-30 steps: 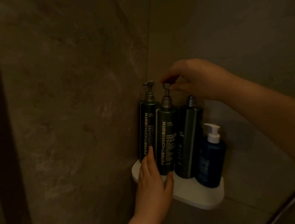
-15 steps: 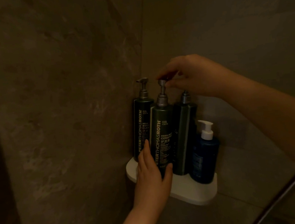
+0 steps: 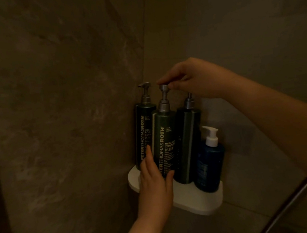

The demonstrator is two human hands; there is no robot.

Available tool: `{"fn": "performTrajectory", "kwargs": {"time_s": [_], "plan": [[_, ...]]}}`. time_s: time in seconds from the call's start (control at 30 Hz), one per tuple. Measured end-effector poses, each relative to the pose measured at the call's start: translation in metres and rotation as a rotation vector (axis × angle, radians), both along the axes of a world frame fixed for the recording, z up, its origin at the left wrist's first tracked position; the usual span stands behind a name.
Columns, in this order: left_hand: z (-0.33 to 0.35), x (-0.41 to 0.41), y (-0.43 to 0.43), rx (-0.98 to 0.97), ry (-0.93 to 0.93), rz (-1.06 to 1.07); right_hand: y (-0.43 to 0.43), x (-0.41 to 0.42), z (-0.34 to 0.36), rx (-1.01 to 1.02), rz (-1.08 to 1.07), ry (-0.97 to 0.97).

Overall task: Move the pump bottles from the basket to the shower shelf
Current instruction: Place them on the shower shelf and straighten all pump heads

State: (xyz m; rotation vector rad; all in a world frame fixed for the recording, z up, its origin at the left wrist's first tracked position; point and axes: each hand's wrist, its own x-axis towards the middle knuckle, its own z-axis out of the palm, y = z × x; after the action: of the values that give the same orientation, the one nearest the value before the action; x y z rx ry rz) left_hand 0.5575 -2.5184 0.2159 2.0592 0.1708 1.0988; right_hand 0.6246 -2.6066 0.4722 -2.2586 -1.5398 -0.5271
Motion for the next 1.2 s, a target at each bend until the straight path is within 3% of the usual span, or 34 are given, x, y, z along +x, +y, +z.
{"fn": "performTrajectory", "kwargs": {"time_s": [0.7, 1.2], "plan": [[-0.004, 0.001, -0.001, 0.013, -0.010, 0.042, 0.006, 0.002, 0.003, 0.062, -0.082, -0.007], [-0.004, 0.002, -0.002, 0.018, -0.009, 0.053, -0.005, -0.009, 0.012, -0.005, -0.055, 0.033]]}}
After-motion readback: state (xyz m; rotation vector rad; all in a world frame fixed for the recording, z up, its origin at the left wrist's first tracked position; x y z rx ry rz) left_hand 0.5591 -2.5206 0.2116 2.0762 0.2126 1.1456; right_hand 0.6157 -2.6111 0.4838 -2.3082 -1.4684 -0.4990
